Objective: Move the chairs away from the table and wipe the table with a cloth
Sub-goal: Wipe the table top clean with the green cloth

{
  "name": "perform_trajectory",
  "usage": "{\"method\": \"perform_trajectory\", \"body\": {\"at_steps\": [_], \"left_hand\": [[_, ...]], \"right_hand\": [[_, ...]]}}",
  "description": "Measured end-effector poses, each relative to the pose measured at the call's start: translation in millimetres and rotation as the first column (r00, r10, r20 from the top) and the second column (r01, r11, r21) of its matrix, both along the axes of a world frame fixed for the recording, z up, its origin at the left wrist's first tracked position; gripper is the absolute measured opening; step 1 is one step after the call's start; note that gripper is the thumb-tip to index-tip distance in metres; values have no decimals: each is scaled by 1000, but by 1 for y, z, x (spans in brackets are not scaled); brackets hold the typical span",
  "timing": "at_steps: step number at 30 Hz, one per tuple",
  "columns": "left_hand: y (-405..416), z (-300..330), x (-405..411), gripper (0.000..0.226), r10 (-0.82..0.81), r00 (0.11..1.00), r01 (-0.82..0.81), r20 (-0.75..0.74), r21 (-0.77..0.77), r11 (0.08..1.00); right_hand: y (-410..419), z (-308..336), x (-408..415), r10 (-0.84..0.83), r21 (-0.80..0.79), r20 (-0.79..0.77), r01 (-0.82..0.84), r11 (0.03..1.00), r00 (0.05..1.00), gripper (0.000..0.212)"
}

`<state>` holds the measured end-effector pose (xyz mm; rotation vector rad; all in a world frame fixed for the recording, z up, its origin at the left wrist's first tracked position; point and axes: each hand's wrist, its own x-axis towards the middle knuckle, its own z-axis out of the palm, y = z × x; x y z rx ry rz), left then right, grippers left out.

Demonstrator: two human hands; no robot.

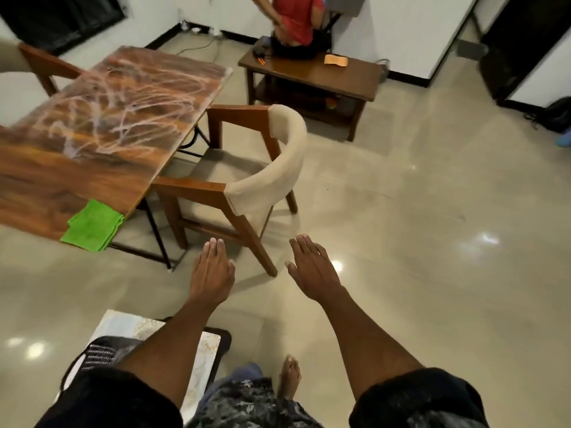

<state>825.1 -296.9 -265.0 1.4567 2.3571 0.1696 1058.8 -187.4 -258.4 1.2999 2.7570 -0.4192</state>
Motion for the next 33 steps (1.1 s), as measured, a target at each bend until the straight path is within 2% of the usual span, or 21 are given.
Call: {"method": "perform_trajectory", "body": {"at_steps": [5, 12, 15, 17, 21, 24, 26, 29, 33], "left_hand": [[-5, -4, -34, 77, 185, 981, -183, -61, 40, 982], [19, -7, -97, 63, 361, 923, -367, -132, -27, 930], [42, 4, -115, 66, 446, 892, -448, -68, -10, 894], [54, 6, -131, 65, 437, 891, -440, -123, 6, 898], [70, 7, -159, 63, 518, 850, -515, -95, 60, 855], [82, 10, -179, 63, 559, 825, -555, -87, 62, 829], [85, 4, -191, 63, 604, 793, -602, -79, 53, 797], [84, 2, -206, 64, 667, 740, -667, -89, 28, 744], [81, -1, -228, 65, 764, 636, -767, -109, 28, 642]], "right_hand": [[35, -3, -59, 178, -30, -1, -178, 984, 984, 70], [92, -16, -146, 348, -59, 16, -346, 936, 938, 76], [120, -11, -170, 400, -58, -18, -400, 915, 917, 90], [138, 0, -193, 414, -13, -42, -415, 910, 909, 101], [163, 16, -233, 456, -42, 4, -455, 889, 890, 70], [185, 17, -266, 504, -48, 9, -503, 863, 864, 65], [195, 12, -286, 551, -67, 27, -548, 833, 834, 71], [202, 13, -312, 590, -101, 32, -585, 805, 807, 94], [220, 6, -373, 706, -107, 42, -699, 707, 707, 102]]}}
